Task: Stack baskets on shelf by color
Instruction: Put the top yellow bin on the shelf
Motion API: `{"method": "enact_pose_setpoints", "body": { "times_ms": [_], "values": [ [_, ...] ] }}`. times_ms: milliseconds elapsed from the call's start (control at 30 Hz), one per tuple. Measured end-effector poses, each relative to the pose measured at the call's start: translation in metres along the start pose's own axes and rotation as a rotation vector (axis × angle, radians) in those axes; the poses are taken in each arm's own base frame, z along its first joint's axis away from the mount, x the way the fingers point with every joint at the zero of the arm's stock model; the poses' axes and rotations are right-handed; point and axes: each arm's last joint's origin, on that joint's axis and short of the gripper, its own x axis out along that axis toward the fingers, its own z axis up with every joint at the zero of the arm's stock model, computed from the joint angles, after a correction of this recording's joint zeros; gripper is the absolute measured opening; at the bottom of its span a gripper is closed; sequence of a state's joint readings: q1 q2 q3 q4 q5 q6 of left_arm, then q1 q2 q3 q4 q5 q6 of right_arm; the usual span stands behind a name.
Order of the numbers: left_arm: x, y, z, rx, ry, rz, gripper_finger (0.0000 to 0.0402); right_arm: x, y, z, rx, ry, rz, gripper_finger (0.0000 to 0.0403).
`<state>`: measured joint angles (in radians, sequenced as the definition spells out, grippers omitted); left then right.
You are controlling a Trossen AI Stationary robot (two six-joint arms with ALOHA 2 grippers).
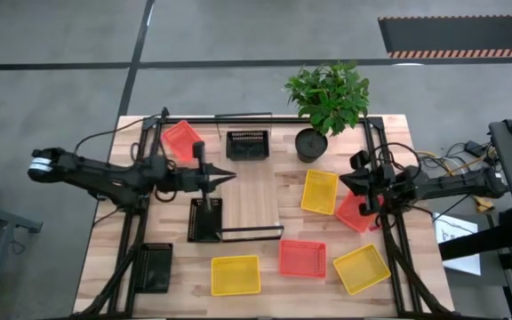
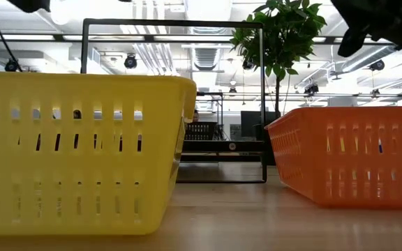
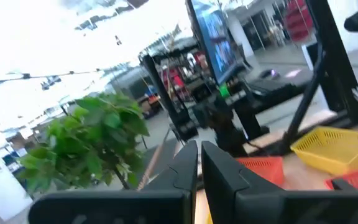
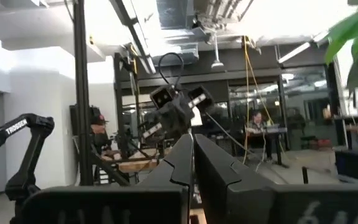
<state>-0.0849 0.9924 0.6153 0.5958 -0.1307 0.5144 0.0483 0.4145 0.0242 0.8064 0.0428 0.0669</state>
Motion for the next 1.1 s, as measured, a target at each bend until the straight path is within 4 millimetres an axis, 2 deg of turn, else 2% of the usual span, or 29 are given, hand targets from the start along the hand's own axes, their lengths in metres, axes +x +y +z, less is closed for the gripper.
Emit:
{"method": "enact_pose_setpoints", "body": {
  "times_ms": [167, 400, 600, 800, 933, 1100],
  "values": [
    [-0.014, 0.007, 0.009, -0.007, -0.051, 0.029, 0.0006, 0.014, 0.006, -0.018, 0.048, 0.142, -0.059, 0.0009],
    [-0.032, 0.015, 0.017, -0.016, -0.103, 0.065, 0.0006, 0.05, 0.022, -0.011, 0.061, 0.244, -0.032, 0.0009],
    [-0.047, 0.017, 0.016, -0.021, -0.1, 0.089, 0.0006, 0.089, 0.036, -0.011, 0.125, 0.569, -0.138, 0.0009],
    [-0.059, 0.018, 0.009, -0.028, -0.07, 0.169, 0.0006, 0.116, 0.048, -0.012, 0.224, 0.97, -0.33, 0.0009],
    [-0.064, 0.018, 0.008, -0.032, -0.075, 0.174, 0.0006, 0.132, 0.052, -0.009, 0.281, 1.162, -0.496, 0.0009],
    [-0.067, 0.015, 0.002, -0.029, -0.059, 0.166, 0.0006, 0.15, 0.056, -0.014, 0.369, 1.288, -0.74, 0.0009]
  ]
}}
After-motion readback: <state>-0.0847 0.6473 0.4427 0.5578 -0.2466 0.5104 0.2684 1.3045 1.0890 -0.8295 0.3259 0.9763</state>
